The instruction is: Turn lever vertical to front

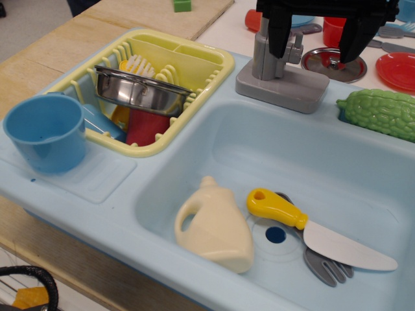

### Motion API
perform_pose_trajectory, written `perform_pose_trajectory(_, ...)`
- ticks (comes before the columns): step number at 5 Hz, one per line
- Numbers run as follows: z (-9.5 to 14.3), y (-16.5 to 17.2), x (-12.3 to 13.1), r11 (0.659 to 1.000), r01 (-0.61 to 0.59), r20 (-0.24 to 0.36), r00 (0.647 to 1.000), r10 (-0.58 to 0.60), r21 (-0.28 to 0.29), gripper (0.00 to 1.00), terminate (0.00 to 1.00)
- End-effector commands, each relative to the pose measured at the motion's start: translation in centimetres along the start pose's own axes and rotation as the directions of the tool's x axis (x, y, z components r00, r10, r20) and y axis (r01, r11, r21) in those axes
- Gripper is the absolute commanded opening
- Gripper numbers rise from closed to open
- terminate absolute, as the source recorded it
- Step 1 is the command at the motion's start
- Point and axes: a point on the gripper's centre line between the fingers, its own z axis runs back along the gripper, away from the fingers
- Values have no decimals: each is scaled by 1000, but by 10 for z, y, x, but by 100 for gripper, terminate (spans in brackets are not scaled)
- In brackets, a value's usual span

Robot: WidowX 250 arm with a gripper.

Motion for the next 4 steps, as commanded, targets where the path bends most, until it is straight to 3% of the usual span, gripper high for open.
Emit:
perform_pose_trajectory(1, 0, 0, 0, 1000, 0, 0, 1000, 0, 0, 100, 0)
perform_pose_trajectory(3, -6, -3, 10, 999, 30, 173, 985, -25, -24, 100, 0)
perform_pose_trajectory(4, -4, -4, 14, 999, 48, 209, 977, -44, -17, 100, 0)
